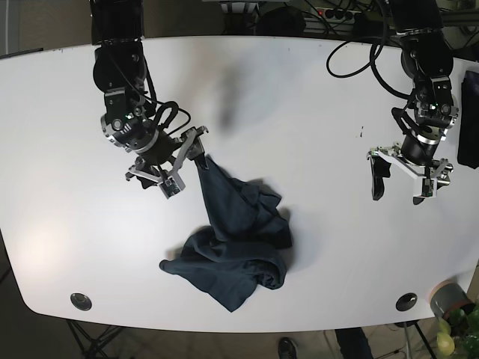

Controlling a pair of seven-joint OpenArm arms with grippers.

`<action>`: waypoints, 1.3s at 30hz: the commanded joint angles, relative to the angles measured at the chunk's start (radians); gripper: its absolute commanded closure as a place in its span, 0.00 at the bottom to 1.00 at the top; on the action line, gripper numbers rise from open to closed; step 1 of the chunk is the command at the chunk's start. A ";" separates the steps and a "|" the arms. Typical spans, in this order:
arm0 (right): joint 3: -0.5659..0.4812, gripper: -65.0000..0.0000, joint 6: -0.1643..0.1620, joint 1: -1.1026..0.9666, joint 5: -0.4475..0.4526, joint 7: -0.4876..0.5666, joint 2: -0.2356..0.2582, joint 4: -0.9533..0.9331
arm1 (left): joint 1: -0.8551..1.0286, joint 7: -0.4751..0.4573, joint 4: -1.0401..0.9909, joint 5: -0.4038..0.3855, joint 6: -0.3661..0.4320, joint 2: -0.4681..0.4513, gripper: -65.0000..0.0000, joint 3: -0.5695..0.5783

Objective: Fold the T-shirt properly
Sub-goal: 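Grasp the crumpled teal shirt with the right gripper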

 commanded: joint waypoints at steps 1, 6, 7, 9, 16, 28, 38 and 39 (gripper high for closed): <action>-0.005 0.35 0.003 0.080 -0.001 0.020 0.007 -0.116 | -0.009 -0.021 0.010 -0.006 0.001 -0.012 0.20 -0.006; -0.005 0.35 0.009 0.150 0.000 0.023 -0.002 -0.253 | -0.009 -0.021 -0.024 -0.008 0.001 -0.015 0.20 -0.006; -0.005 0.35 0.011 0.156 0.000 0.023 -0.012 -0.265 | -0.009 -0.021 -0.025 -0.008 0.000 -0.015 0.20 -0.006; -0.002 0.35 0.038 0.166 0.000 0.023 -0.030 -0.299 | -0.009 -0.021 -0.032 -0.008 0.000 -0.013 0.20 -0.006; 0.001 0.35 0.089 0.166 0.051 0.023 -0.065 -0.351 | 0.011 -0.021 -0.035 -0.008 0.000 -0.010 0.20 -0.003; -0.005 0.35 0.086 0.170 0.077 0.113 -0.070 -0.471 | 0.011 -0.021 -0.052 -0.008 0.000 -0.010 0.20 -0.001; -0.094 0.36 0.083 0.159 0.068 0.185 -0.064 -0.472 | 0.009 -0.021 -0.052 -0.008 0.000 -0.010 0.20 -0.001; -0.103 0.36 0.081 0.156 0.066 0.195 -0.064 -0.474 | 0.009 -0.021 -0.052 -0.008 0.000 -0.010 0.20 -0.001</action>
